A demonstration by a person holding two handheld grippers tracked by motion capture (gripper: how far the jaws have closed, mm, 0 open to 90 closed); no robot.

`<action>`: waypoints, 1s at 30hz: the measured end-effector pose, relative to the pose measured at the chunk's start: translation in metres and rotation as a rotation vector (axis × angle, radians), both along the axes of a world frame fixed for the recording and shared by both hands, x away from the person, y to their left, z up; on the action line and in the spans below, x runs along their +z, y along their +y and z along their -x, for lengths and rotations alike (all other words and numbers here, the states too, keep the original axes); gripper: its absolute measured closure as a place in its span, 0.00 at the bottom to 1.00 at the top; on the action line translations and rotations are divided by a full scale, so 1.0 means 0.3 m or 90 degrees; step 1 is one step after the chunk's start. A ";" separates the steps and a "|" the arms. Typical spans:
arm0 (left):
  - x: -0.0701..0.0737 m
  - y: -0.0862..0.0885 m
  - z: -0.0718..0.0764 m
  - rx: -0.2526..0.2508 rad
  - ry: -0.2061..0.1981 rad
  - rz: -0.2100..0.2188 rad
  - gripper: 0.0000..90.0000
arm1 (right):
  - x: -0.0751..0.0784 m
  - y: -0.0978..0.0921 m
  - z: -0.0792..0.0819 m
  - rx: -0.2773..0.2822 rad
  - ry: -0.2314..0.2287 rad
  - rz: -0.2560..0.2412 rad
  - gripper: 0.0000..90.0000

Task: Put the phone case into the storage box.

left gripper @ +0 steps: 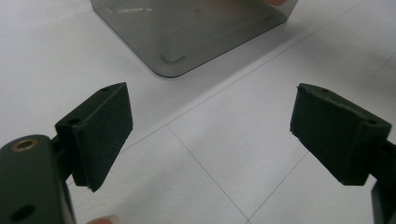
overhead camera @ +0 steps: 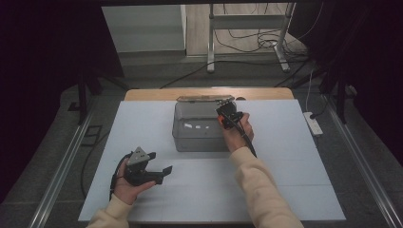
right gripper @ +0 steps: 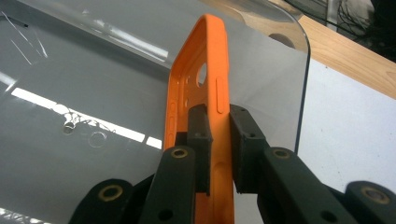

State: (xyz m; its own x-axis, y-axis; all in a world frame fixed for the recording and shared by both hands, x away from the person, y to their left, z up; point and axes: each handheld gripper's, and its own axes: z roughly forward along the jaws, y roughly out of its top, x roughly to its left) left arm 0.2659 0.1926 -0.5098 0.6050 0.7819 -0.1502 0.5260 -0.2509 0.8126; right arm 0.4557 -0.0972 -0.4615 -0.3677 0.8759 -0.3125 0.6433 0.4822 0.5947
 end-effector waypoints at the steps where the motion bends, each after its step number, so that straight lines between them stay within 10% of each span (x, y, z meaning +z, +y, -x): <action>1: 0.000 0.000 0.000 0.000 0.000 0.000 0.15 | -0.001 0.001 0.000 0.000 -0.001 0.004 0.88; 24: 0.000 0.000 0.000 -0.001 0.000 0.001 0.15 | 0.009 0.024 0.031 0.032 -0.021 0.016 0.79; 30: 0.000 -0.001 0.001 -0.002 -0.001 0.000 0.15 | 0.030 0.038 0.052 0.054 -0.068 0.032 0.65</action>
State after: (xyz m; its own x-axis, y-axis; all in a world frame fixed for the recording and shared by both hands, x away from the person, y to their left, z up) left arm 0.2657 0.1924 -0.5097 0.6080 0.7797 -0.1495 0.5244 -0.2530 0.8130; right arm 0.4400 -0.0859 -0.4523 -0.4015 0.8256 -0.3964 0.5338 0.5627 0.6312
